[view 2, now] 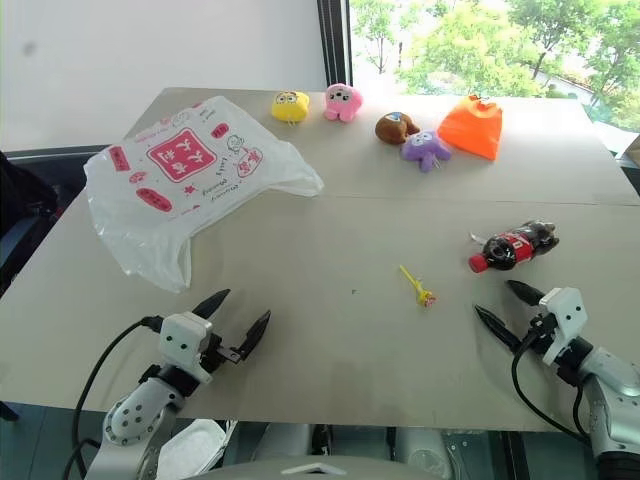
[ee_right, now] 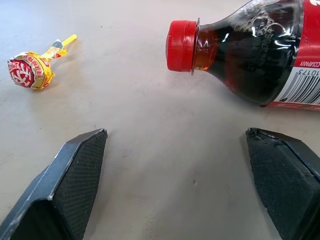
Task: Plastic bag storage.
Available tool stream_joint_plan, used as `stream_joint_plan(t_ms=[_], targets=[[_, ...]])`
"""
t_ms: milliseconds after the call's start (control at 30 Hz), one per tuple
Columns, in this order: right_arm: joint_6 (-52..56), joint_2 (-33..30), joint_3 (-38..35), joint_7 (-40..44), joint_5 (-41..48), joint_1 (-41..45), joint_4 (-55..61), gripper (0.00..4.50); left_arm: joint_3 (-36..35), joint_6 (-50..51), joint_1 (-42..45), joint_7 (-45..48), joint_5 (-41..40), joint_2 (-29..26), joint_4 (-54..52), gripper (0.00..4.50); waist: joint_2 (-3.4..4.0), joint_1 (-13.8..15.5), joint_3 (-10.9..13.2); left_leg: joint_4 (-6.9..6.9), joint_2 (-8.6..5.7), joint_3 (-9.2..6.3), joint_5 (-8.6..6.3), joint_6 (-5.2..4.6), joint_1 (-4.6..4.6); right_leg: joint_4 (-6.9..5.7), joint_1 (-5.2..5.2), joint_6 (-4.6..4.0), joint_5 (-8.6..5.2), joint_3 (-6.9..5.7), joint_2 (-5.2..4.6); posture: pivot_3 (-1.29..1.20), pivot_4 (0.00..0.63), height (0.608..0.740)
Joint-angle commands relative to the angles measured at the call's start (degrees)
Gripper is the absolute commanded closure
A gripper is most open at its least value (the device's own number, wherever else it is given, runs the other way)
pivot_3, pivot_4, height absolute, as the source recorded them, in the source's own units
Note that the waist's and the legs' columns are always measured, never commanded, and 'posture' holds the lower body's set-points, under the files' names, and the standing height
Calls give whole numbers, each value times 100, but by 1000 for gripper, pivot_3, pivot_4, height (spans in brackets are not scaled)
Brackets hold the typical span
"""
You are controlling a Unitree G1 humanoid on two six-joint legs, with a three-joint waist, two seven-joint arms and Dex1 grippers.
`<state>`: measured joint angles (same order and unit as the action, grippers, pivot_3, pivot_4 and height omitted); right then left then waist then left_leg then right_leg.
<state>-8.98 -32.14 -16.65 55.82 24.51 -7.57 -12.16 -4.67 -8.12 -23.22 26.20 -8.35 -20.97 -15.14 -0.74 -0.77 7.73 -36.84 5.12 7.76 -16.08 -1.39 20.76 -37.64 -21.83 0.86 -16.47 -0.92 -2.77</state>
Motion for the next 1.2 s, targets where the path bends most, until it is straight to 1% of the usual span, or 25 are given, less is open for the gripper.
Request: stream_joint_plan(t_ms=[33, 833, 1000, 1067, 1100, 1200], targets=[[50, -13, -16, 59, 49, -128, 190, 0, 27, 15, -162, 57, 35, -30, 137, 45, 0, 2, 0, 0, 0, 0, 0, 0, 0, 0, 0, 0, 0, 0, 0, 0, 150, 740], [80, -60, -1, 187, 52, -52, 242, 0, 75, -59, -180, -76, 97, 130, 159, 45, 0, 3, 0, 0, -1, 0, 0, 0, 1, 0, 0, 0, 0, 0, 2, 0, 150, 740], [406, -35, 198, 276, 238, -6, 898, 0, -131, -296, -100, -323, 169, 201, 59, 45, 0, 4, 1, 0, 0, -1, 0, 0, 2, -1, -2, 0, 0, 0, 1, 0, 150, 740], [549, -20, 334, 352, 374, 23, 1267, 0, -288, -320, -73, -438, -81, 328, -165, 45, -3, -1, 5, 0, 0, -2, 0, 0, 4, -1, -4, 0, 0, -1, 2, 0, 150, 740], [662, 23, 451, 321, 449, 26, 1591, 0, -327, -394, -97, -592, 10, 418, -328, 45, -7, -2, 8, 0, 1, -1, 0, 0, 9, -2, -8, 1, 0, 0, 1, 0, 150, 740], [986, 88, 898, 247, 550, 87, 2486, 0, -336, -683, -272, -1378, 705, 946, -720, 45, -23, -4, 19, -1, 4, -4, 0, 0, 19, -1, -15, 2, 1, -1, -3, 0, 150, 740]])
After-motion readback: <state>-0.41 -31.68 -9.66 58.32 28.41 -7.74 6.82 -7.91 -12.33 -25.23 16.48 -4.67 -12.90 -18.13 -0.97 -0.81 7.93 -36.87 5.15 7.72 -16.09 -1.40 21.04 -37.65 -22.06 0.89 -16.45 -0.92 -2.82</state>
